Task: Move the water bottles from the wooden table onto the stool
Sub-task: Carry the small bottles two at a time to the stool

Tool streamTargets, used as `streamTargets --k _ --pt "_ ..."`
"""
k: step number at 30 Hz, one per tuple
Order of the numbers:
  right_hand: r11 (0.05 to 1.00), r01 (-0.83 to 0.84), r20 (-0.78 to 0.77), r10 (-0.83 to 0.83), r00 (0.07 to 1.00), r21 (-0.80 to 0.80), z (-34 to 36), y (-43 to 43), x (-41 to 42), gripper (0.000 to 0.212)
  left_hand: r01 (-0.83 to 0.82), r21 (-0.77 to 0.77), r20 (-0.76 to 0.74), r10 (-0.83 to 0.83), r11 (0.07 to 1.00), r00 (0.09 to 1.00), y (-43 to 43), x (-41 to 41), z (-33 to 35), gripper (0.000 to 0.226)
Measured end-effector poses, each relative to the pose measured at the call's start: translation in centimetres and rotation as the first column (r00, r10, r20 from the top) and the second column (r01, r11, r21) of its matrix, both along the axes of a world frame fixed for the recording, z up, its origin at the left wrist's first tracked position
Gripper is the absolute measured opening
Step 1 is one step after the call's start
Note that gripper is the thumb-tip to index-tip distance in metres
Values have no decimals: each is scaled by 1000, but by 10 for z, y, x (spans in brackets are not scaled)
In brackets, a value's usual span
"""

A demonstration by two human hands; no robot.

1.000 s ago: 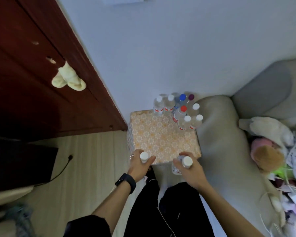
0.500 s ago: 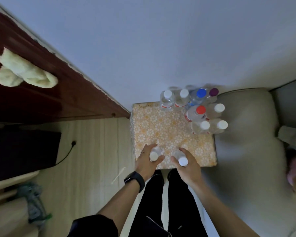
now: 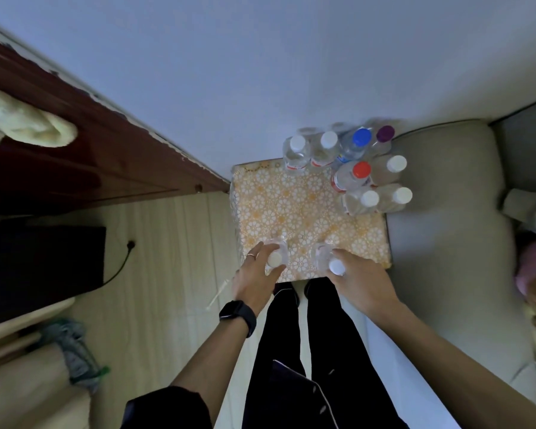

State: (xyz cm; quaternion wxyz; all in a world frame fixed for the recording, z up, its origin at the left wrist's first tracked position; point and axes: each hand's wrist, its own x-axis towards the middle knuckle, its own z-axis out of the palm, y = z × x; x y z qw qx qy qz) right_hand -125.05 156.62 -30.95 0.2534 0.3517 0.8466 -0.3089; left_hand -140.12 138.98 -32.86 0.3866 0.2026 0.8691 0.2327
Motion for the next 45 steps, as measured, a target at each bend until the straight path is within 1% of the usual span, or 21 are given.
streamTargets --k 2,4,7,9,11,15,18,22,24,26,28,30,33,34,36,38,41,45 --pt "999 38 -15 -39 999 -34 2 0 0 43 1 -24 6 -1 1000 1000 3 1 1 36" --pt "989 129 -54 -133 990 -73 5 2 -1 41 1 -37 -1 -1 999 1000 8 0 2 36" --pt "972 228 -118 -234 965 -59 11 9 -7 35 -80 22 30 80 997 996 24 -7 6 35" --pt "965 259 -144 -262 954 -42 17 18 -16 33 -92 52 40 90 994 995 38 -15 8 35" --pt "971 238 -161 -235 959 3 22 29 -29 34 -80 72 37 78 994 996 56 -24 8 35" --pt "980 117 -171 -89 981 161 25 48 -64 40 -80 95 13 79 992 997 92 -40 3 36" --pt "975 78 -181 -40 983 208 22 64 -90 39 -70 114 -13 72 991 997 114 -51 -4 36" --pt "962 -9 -125 45 991 274 16 85 -115 41 -85 115 -61 93 990 994 139 -65 -8 36" --pt "940 -85 -62 112 992 330 13 93 -124 40 -85 110 -71 93 990 993 149 -68 -10 36" --pt "923 -128 -4 138 990 363 10 98 -131 37 -91 102 -74 99 991 992 157 -70 -10 35" --pt "925 -128 15 131 991 358 6 100 -135 32 -102 106 -70 109 989 992 161 -71 -11 35" --pt "934 -108 -3 116 993 341 3 100 -137 32 -104 109 -45 109 989 993 159 -72 -12 39" --pt "944 -94 -31 109 994 316 2 102 -141 37 -45 85 -28 47 995 998 158 -77 -10 61" --pt "947 -95 -31 109 994 306 1 103 -141 39 -26 76 -22 28 997 999 160 -77 -9 65" --pt "947 -112 -8 120 993 300 0 104 -143 40 -25 70 -8 26 997 1000 165 -76 -9 59" --pt "934 -164 29 163 986 317 -3 103 -143 38 -44 61 -19 46 997 999 170 -74 -8 52" --pt "923 -197 62 188 980 331 -6 97 -141 42 -55 50 -10 56 997 998 168 -72 -7 54" --pt "942 -148 26 147 989 301 -4 95 -137 49 -36 28 25 35 999 999 166 -74 2 60"
